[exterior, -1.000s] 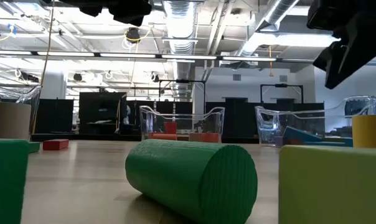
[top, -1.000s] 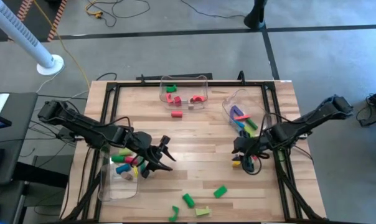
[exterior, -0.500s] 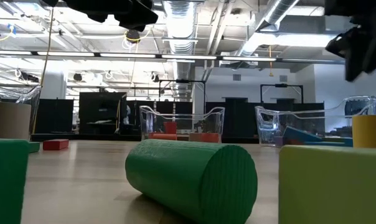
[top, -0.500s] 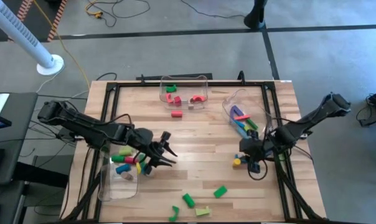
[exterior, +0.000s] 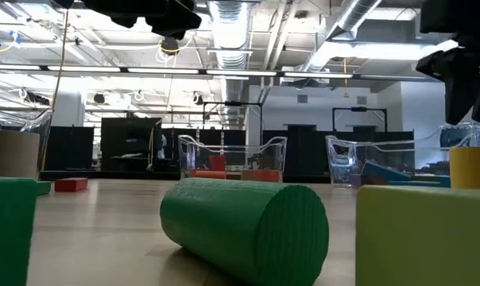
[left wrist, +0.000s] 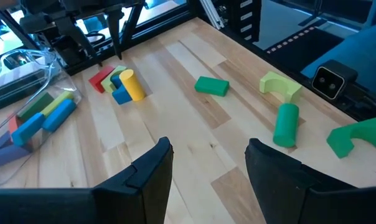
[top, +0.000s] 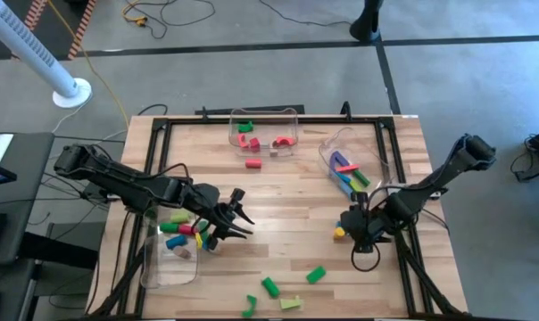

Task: Sort blocks by size
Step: Put the yellow cylindrical block into the left transparent bin

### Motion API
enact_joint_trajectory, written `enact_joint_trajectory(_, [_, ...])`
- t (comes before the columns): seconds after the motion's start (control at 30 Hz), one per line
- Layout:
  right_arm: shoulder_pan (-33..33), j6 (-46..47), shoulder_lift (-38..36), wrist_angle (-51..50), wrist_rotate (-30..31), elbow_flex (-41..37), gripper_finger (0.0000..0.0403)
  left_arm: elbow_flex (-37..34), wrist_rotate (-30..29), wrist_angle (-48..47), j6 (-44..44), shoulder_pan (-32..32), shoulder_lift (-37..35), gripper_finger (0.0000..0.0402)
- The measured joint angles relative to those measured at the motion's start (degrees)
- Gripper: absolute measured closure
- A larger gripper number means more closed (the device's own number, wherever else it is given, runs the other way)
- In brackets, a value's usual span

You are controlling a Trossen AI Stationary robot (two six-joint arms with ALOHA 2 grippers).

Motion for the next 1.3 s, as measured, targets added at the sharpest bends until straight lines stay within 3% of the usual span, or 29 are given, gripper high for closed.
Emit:
enact_joint_trajectory(0.23, [-0.06, -0.13, 0.05, 1.58, -0.50, 0.00, 0.0202, -0.02, -0.71, 0.70, -0.47, 0.00, 0.00, 0.0210])
enact_joint_trajectory(0.57, [-0.02, 1.35, 2.81, 4.40, -0.52, -0.07, 0.0130, -0.04, -0.67, 1.39, -0.77, 0.00, 0.00, 0.0210])
enact_joint_trajectory(1.3, [-0.22, 2.88, 14.37, 8.18, -2.28, -0.11, 0.0141, -0.04, -0.46, 1.38, -1.77, 0.00, 0.00, 0.0210])
